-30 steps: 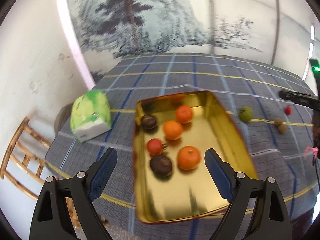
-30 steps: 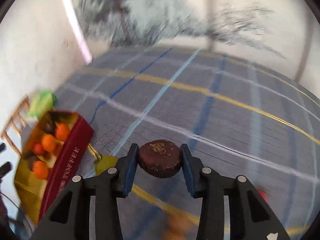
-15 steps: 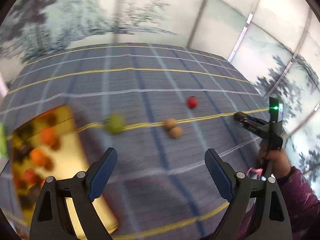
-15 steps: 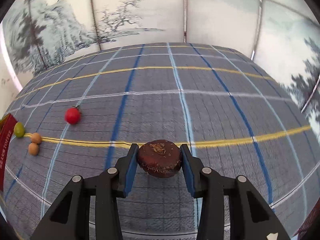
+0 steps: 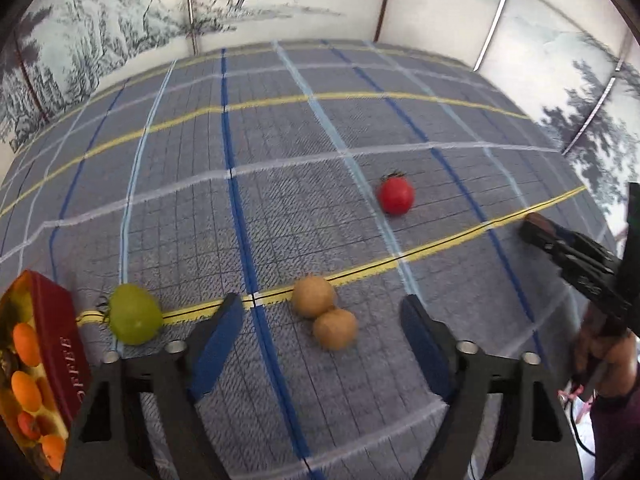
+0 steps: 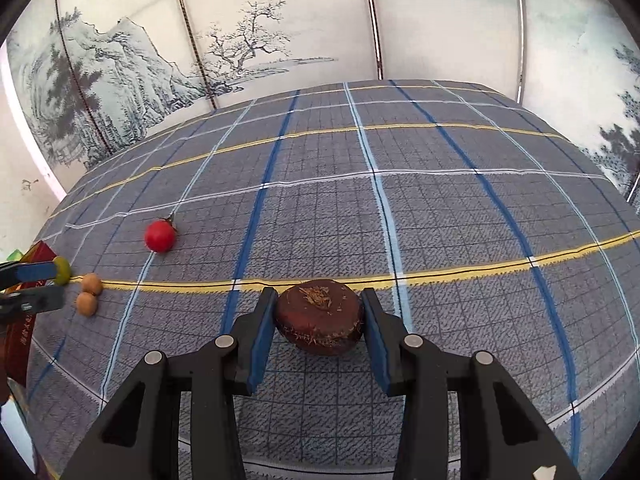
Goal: Organize fruits
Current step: 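Grasp a small tan round fruit with the left gripper while the right gripper holds the dark fruit, then carry the tan fruit over the gold tray with the left gripper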
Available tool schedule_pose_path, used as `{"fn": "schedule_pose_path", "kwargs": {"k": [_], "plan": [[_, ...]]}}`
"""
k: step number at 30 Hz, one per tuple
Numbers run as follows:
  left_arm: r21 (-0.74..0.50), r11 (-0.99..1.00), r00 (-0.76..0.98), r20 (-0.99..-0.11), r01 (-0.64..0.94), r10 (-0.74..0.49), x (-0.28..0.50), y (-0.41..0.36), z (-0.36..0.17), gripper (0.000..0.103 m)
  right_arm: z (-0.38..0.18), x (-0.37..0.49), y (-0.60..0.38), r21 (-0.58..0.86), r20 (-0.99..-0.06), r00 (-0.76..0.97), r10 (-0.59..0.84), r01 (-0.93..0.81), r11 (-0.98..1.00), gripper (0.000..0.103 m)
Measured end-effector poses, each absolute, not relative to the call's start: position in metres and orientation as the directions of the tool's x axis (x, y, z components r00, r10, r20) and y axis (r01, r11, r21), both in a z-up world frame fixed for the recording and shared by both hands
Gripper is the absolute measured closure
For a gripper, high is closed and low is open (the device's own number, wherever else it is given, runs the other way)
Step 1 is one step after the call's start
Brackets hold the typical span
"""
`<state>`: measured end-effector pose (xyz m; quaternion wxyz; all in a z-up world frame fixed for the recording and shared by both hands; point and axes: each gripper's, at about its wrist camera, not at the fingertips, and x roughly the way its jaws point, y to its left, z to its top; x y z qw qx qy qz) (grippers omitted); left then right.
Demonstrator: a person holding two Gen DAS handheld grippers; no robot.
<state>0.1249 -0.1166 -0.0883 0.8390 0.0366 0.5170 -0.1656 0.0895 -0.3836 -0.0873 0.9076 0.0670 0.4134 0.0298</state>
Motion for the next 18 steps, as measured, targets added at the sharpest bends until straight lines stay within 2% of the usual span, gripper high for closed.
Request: {"fn": "schedule_pose_path", "kwargs": {"k": [2, 4, 5, 6, 7, 8, 18], "plan": [[-0.138, 0.942, 0.379, -0.890, 0.305, -0.253, 0.131, -0.118, -0.099, 0.041, -0.087, 0.088, -0.386, 0.162, -0.743, 0.658, 0.121, 0.002, 0.987, 0.065], [-0.144, 0.942, 0.374, -0.891, 0.302, -0.256, 0.132, -0.121, -0.106, 0.043, -0.087, 0.087, -0.389, 0.180, -0.739, 0.661, 0.134, 0.002, 0.984, 0.065], [-0.124, 0.943, 0.392, -0.887, 0.308, -0.245, 0.131, -0.124, -0.107, 0.048, -0.087, 0.087, -0.389, 0.185, -0.738, 0.661, 0.138, 0.001, 0.983, 0.065], [-0.117, 0.941, 0.395, -0.886, 0.319, -0.244, 0.129, -0.127, -0.108, 0.054, -0.087, 0.087, -0.390, 0.188, -0.738, 0.660, 0.141, 0.000, 0.982, 0.065], [-0.100, 0.939, 0.402, -0.885, 0.330, -0.236, 0.127, -0.130, -0.107, 0.069, -0.087, 0.087, -0.390, 0.191, -0.739, 0.658, 0.144, -0.001, 0.982, 0.065], [-0.121, 0.934, 0.392, -0.883, 0.337, -0.256, 0.126, -0.130, -0.106, 0.077, -0.087, 0.087, -0.390, 0.193, -0.740, 0.657, 0.147, -0.002, 0.981, 0.065], [-0.207, 0.926, 0.457, -0.822, 0.317, -0.340, 0.066, -0.102, -0.060, 0.077, -0.089, 0.090, -0.390, 0.186, -0.760, 0.635, 0.136, 0.012, 0.982, 0.064]]}}
